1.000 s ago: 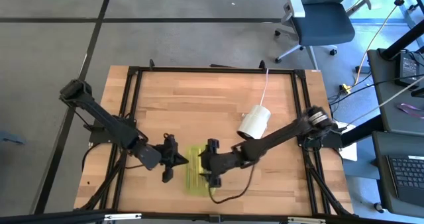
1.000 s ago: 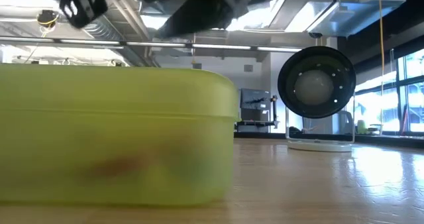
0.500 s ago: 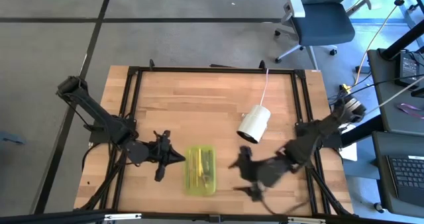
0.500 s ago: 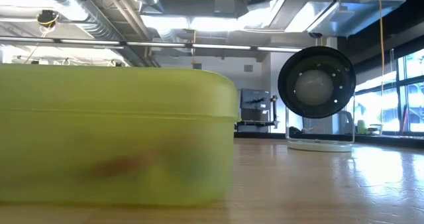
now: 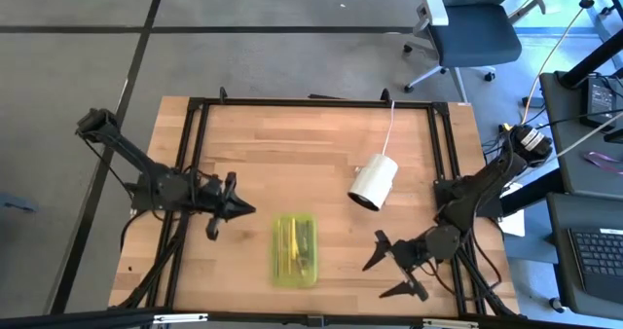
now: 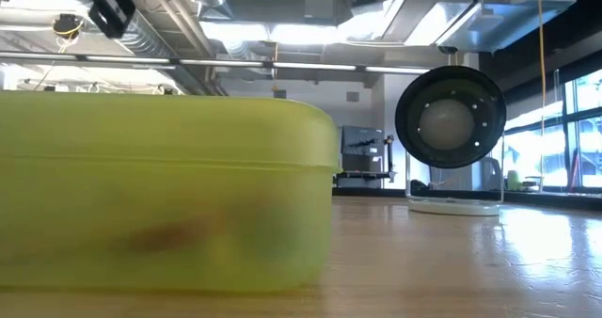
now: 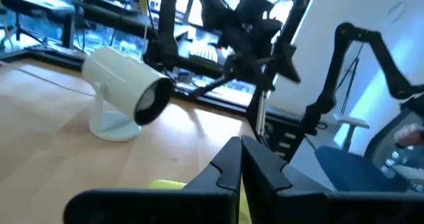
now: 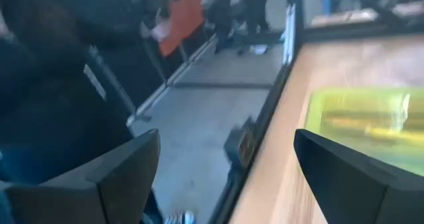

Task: Pick & place school supplies into a supply box
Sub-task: Return to Home Position

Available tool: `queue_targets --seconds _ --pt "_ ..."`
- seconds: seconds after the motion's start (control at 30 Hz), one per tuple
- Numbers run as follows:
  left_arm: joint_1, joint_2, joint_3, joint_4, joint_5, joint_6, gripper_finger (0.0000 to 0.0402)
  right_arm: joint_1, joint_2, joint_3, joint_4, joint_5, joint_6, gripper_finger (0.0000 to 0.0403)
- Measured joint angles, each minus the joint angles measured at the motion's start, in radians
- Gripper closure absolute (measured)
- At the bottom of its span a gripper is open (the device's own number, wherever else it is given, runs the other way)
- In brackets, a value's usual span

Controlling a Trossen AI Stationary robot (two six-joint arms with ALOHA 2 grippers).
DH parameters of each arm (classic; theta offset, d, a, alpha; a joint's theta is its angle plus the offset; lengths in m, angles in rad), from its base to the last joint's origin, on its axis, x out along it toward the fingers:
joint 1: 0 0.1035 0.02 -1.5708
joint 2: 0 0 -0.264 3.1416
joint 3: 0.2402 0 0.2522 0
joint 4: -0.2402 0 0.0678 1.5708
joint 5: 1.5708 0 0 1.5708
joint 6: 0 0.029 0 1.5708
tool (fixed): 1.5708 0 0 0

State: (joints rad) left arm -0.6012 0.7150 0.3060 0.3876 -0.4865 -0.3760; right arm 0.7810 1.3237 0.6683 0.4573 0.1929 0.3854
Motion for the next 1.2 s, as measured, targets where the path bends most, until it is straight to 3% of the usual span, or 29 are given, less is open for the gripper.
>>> queue_targets --seconds 0.1,0.2,0.43,0.57,0.93,1.2 --pt "0.050 -0.085 -0.055 0.012 0.025 0.013 0.0397 0.006 -0.012 -0.053 0.001 -0.006 0.012 0.0052" --pt "0.099 -0.171 -0.096 0.005 0.078 0.044 0.0398 0.024 -0.018 -0.121 0.083 0.053 0.020 0.0052" --pt "0.216 -0.364 -0.173 -0.063 0.123 0.073 0.0394 0.032 -0.028 -0.400 0.649 -0.004 -0.072 0.0052" --pt "0.290 -0.440 -0.183 -0.132 0.145 0.068 0.0395 0.027 -0.028 -0.527 0.826 -0.005 -0.025 0.0052" --pt "0.473 -0.542 -0.185 -0.244 0.204 0.043 0.0396 -0.042 -0.036 -0.664 0.927 -0.048 -0.079 0.0052" --pt "0.597 -0.543 -0.186 -0.267 0.276 0.032 0.0394 -0.231 -0.039 -0.664 0.886 -0.353 -0.044 0.0052"
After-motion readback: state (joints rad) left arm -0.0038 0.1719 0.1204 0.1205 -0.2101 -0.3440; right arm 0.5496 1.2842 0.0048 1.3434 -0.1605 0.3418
